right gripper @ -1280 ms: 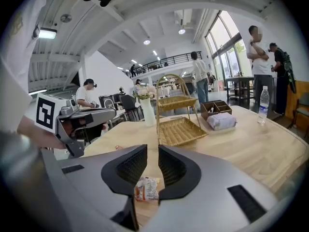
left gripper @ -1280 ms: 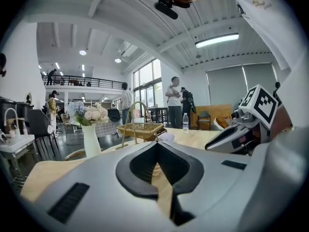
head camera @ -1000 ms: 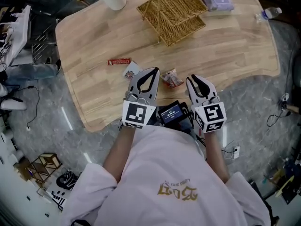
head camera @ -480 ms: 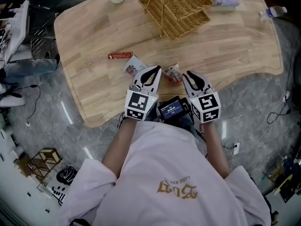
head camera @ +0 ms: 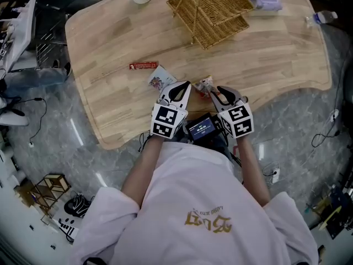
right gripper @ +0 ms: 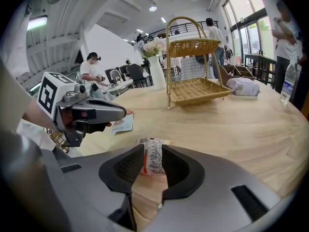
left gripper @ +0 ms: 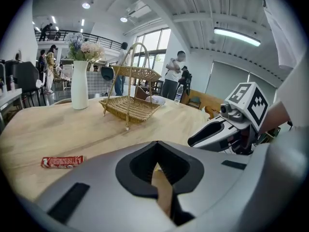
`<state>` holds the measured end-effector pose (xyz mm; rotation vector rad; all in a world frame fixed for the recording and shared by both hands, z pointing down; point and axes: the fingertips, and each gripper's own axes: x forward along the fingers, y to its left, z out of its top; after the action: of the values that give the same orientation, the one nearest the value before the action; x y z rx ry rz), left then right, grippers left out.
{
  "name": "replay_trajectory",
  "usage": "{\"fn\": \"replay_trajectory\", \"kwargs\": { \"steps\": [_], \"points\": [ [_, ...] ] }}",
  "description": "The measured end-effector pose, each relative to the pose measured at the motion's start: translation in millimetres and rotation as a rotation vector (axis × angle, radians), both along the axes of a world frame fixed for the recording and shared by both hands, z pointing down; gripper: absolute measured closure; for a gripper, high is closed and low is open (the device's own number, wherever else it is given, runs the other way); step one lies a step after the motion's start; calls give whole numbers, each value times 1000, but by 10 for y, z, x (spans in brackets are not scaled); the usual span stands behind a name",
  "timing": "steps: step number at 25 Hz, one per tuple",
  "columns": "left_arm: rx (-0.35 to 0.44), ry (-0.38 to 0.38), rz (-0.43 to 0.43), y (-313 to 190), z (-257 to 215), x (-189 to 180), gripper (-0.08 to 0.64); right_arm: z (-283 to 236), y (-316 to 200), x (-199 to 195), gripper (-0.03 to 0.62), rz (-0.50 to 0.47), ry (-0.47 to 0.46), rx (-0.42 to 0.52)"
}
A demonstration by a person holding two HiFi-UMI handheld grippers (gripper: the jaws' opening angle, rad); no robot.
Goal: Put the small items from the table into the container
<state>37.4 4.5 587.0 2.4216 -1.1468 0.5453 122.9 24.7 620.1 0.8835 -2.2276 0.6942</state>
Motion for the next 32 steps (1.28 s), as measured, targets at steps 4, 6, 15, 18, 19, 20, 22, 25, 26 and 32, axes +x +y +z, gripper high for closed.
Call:
{"fn": "replay_trajectory", "kwargs": {
  "steps": [4, 6, 15, 18, 19, 20, 22, 25, 26, 32],
  "points": [
    [-38, -7, -2, 32, 126, -11, 560, 132, -16, -34, 466, -27, 31, -23],
    [-47, -18, 1, 43, 167, -9, 560, 212, -42, -36, 448, -39, 65, -27],
    [-74, -37, 0, 66, 244, -10, 560, 323, -127, -58, 499, -54, 96, -55],
    [-74, -34, -12, 40, 239, -28, 560, 268, -158, -72, 522, -43, 58, -45],
    [-73, -32, -15, 35, 237, -34, 560, 243, -170, -66, 533, -32, 42, -40],
    [-71, -30, -18, 30, 233, -39, 560, 220, -182, -54, 555, -20, 31, -36],
    [-69, -27, -24, 17, 221, -45, 560, 188, -198, -21, 560, -6, 23, -29],
    [-65, -28, -31, 6, 186, -47, 560, 133, -205, 28, 560, 10, 10, -23],
    [-61, -27, -34, -2, 164, -48, 560, 101, -214, 44, 561, 20, 2, -18],
    [7, -19, -51, -145, -90, -60, 560, -285, -380, 149, 561, 105, -76, 51]
  ]
}}
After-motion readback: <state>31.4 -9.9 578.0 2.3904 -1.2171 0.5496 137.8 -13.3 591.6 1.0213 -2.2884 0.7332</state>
